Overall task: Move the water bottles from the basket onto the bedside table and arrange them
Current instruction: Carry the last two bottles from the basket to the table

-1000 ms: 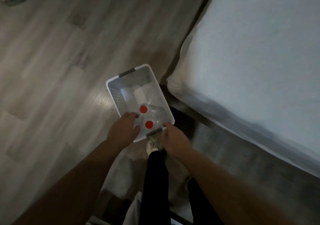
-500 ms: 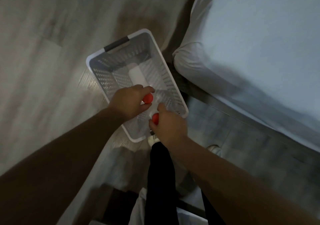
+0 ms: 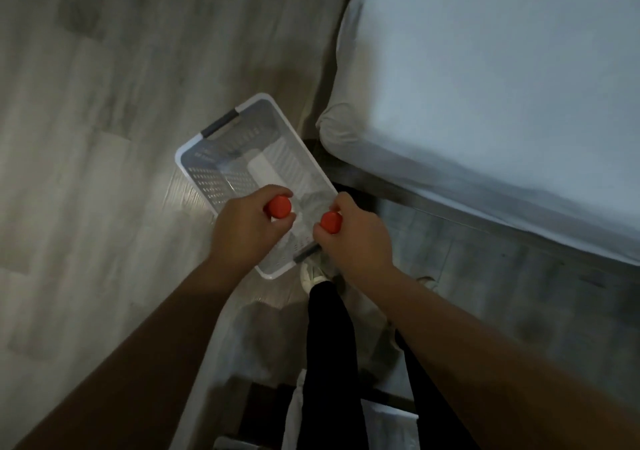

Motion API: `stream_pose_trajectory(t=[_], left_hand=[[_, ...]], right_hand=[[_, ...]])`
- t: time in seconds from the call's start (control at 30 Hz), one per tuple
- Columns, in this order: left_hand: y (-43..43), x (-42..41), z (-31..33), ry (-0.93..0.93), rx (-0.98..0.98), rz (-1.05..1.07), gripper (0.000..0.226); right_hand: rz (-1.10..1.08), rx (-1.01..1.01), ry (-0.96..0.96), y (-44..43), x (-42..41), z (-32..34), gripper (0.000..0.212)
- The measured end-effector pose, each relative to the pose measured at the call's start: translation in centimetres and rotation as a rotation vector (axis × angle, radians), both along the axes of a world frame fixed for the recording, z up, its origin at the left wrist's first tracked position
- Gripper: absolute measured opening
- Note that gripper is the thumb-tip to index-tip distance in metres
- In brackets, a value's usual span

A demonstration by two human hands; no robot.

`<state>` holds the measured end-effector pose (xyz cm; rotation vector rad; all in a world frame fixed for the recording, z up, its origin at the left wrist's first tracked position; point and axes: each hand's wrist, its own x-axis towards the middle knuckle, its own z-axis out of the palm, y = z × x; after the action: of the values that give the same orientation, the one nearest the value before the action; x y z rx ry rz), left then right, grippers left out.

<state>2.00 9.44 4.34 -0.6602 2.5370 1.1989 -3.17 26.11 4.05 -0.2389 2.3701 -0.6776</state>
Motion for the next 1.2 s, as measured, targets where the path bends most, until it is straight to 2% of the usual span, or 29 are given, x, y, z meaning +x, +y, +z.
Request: stream_pose_trajectory(t=[0.1,0.2,0.53,0.7,0.83,0.97,1.2], left_hand=[[2.8,1.1,5.6,0.034,-0.008,0.085,0.035],[6.0,2.1,10.8,0.065,0.002,0.081,0.034],[19.7,5.3,24.1,0.146,0.03,-0.234,0.026],[29.0,7.9,28.1,0.204,0.085,-0.353,0.022],[36.8,10.1,29.4,0.294,0.108,-0.409,0.02],[44.1,11.6,31.1,0.297,0.213,-0.472,0.014],[55.0,12.5,34.6,0.285,0.323,-0.657,0.016]], right_hand=[[-0.074,-0.033,-0.009,2.2,0.3,4.9,0.024],[-0.145,-0.039,0.016,5.3,1.1,10.1,0.023],[-0.323,-0.2,0.223,22.1,8.4,23.9,0.021],[-0.47,-0.231,0.266,32.7,13.8,27.1,0.025],[-0.608,-0.226,0.382,40.4,17.7,29.1,0.02],[-0.757,-0.243,0.427,47.6,21.3,31.1,0.018],[-1.058,-0.335,0.51,57.2,25.8,34.8,0.017]])
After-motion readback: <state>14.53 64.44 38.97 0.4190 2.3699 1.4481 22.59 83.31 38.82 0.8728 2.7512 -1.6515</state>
